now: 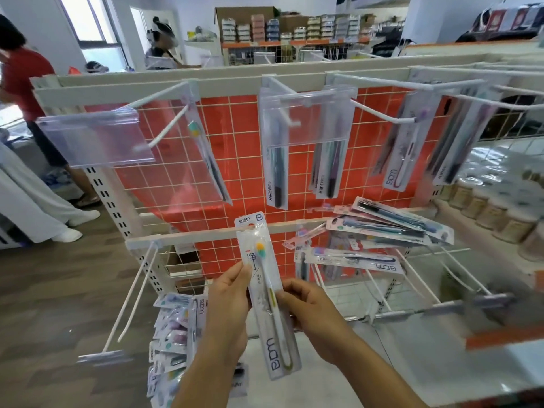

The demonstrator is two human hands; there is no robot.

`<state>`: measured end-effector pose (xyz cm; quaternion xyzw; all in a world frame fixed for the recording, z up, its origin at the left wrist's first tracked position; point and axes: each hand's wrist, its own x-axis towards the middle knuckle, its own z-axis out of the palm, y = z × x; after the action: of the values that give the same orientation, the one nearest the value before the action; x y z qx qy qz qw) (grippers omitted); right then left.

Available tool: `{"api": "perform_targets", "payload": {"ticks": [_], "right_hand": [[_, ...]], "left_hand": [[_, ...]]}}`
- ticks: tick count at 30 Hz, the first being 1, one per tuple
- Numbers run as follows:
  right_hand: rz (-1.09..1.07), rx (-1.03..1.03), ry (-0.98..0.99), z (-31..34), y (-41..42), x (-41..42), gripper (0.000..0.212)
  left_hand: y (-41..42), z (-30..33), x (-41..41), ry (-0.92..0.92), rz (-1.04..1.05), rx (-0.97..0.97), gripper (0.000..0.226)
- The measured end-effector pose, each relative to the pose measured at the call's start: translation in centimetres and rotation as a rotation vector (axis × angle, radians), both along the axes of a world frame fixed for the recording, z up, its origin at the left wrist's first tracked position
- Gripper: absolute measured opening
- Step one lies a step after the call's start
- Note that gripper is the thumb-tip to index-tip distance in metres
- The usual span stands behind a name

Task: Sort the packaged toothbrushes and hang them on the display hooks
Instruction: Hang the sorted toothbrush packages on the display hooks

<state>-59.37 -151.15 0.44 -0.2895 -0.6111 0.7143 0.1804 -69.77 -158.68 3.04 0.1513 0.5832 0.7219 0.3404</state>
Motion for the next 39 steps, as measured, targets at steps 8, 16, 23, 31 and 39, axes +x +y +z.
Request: {"api": "perform_targets", "payload": {"ticks": [8,16,23,31,39], "right_hand": [[-0.074,-0.025,0.006,-0.5,1.5,2.7,0.017],[-0.111,-0.05,-0.019,-0.4,4.5,6.4,0.027],[-0.074,-0.065,0.0,-0.6,7.9,10.1,0.038],[-0.018,0.041,0.015,-1.4,10.4,13.3,0.02],[-0.032,0.249,0.106,-5.0,7.6,14.7,0.015]], "left_hand": [[2.1,-0.2,2.6,0.016,-0.033,-0.026,0.023],[5.3,-0.9,6.1,0.035,-0.056,-0.06,0.02],[8.2,-1.5,9.5,0.045,-0.013,-0.044,0.023],[10.0,-3.1,13.3,0.056,0.033,-0.008,0.02],[7.9,-7.9,15.1,0.098,0.104,0.086,0.034]]}}
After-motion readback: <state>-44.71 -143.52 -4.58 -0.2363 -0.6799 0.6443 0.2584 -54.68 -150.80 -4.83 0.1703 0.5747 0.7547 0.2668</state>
